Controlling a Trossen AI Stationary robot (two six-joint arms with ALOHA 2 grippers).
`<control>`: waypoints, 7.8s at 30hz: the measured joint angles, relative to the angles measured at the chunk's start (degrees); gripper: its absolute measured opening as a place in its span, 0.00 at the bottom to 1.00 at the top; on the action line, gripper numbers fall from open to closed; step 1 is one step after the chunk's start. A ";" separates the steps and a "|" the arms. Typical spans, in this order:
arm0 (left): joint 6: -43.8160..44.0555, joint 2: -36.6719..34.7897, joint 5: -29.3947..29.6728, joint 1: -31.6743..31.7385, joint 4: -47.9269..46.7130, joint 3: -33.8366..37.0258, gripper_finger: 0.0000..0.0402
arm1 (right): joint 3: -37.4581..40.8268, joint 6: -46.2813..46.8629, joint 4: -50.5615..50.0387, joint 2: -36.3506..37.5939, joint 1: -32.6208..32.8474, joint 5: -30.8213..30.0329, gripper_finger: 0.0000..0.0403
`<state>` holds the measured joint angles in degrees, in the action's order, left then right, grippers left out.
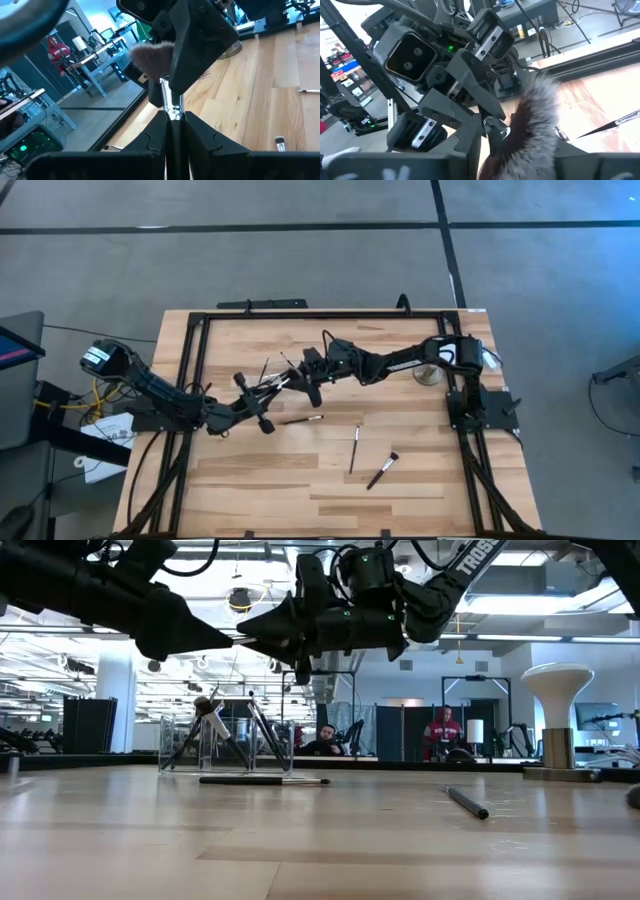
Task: Put items in baskets/containers
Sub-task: Put the highlighter brush into the transparent organizer, then put the eyeshadow brush into the transparent organizer
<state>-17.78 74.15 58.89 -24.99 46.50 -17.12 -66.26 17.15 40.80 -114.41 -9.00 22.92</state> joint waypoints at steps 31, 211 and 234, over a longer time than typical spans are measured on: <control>0.04 0.04 11.32 0.02 0.28 -0.07 0.37 | -5.17 -19.90 -39.55 14.94 -2.58 -14.81 0.07; 26.62 -20.83 -40.94 9.46 15.68 14.82 0.24 | -21.40 -105.92 -55.25 2.54 9.68 -58.52 0.01; 26.64 -20.81 -40.94 9.46 15.26 14.80 0.24 | -21.38 -95.12 -56.26 2.56 10.85 -57.37 0.01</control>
<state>8.86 53.34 17.96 -15.53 61.76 -2.33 -87.64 -77.97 -15.46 -111.85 1.85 -34.46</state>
